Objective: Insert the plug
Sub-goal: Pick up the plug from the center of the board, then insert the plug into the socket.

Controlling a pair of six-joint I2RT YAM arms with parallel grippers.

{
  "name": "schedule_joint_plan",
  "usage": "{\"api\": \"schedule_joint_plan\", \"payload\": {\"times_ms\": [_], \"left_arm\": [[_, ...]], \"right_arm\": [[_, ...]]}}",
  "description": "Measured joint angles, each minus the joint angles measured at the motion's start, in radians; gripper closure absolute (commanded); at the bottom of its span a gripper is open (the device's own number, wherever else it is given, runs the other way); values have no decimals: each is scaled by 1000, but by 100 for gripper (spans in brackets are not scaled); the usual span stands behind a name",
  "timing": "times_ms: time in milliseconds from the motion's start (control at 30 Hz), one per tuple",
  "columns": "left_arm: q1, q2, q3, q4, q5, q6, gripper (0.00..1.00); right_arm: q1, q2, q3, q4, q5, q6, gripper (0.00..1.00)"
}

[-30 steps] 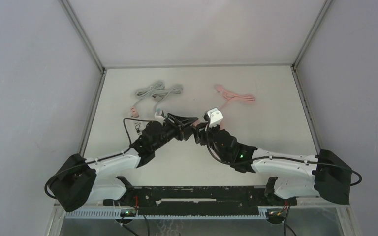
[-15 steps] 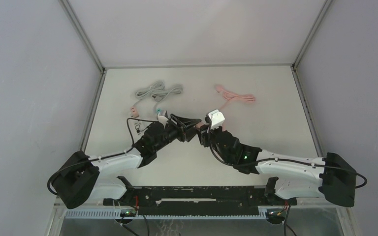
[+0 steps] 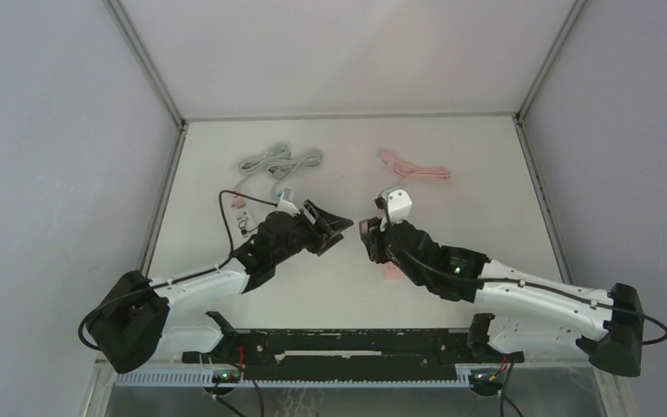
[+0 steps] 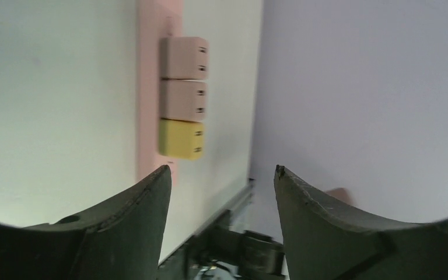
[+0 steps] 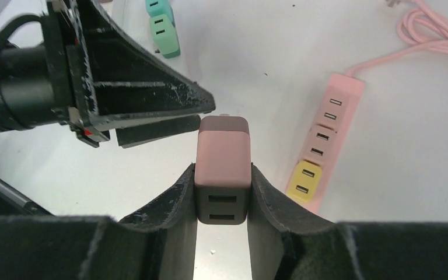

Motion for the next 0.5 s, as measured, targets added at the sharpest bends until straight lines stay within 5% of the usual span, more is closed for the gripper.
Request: {"api": "schedule_joint_plan", "payload": {"times_ms": [167,500], "left_arm": [[6,8,29,-114,1,158,32],[5,190,91,-86,107,327,36]], "right_arm": [[-56,-49,69,-172,-41,97,100],[-205,-43,136,-459,-198,210,100]]}}
